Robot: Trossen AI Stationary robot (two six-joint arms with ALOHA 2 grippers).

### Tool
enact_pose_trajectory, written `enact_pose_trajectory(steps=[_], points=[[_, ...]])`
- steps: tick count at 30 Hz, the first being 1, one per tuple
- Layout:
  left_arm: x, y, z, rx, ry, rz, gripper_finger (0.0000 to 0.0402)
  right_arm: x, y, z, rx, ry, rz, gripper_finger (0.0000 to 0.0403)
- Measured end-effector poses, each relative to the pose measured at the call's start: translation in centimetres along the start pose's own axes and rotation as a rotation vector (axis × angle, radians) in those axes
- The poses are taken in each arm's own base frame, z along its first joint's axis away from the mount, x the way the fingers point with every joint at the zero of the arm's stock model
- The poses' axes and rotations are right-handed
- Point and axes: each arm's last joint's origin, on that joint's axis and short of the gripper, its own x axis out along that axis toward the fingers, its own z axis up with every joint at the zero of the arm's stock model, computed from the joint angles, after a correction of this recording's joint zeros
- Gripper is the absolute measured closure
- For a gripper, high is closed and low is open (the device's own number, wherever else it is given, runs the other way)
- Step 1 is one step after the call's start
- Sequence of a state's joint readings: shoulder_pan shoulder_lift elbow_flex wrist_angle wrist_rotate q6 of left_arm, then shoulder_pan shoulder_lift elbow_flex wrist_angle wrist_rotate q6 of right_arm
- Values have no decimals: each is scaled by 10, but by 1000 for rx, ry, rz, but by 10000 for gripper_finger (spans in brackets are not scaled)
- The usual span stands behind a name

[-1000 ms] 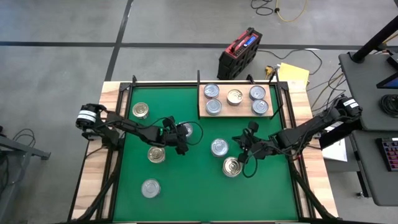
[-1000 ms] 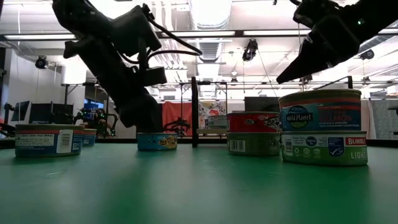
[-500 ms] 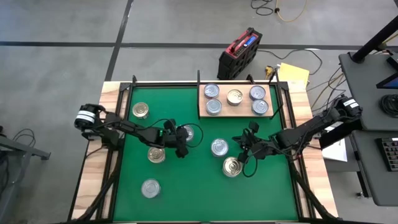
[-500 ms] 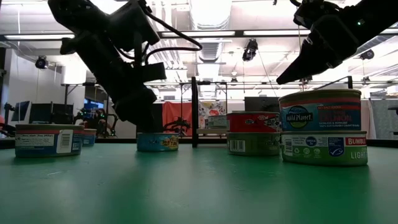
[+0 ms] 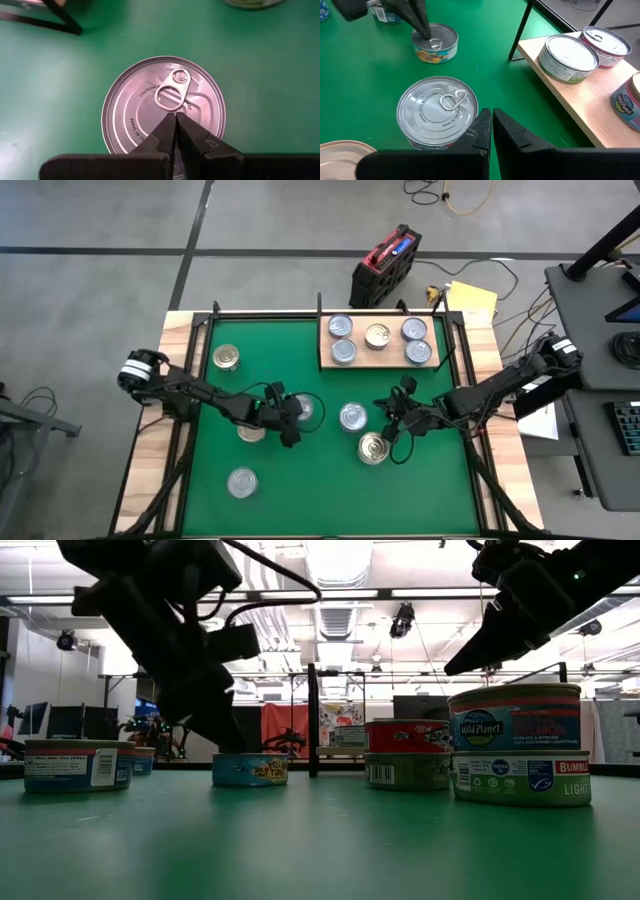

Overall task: Stack canned seafood by type on shelf
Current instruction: Put the green and blue tuna on the shelf

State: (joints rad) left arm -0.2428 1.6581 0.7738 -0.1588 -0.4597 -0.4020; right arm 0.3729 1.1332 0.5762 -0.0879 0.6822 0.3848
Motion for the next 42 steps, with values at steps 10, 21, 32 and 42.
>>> enact_pose_trajectory(steps=[10, 21, 32, 42], points=[[-9, -20, -5, 41, -43, -67, 401, 0, 0, 0, 23, 0, 1, 394], [-26, -21, 1, 64, -118, -70, 401, 0, 0, 0, 44, 0, 1, 394], [-43, -34, -3, 91, -203, -23, 401, 0, 0, 0, 43, 0, 1, 394], [-48, -41, -24, 6, -218, 7, 401, 0, 0, 1, 46, -4, 2, 394]])
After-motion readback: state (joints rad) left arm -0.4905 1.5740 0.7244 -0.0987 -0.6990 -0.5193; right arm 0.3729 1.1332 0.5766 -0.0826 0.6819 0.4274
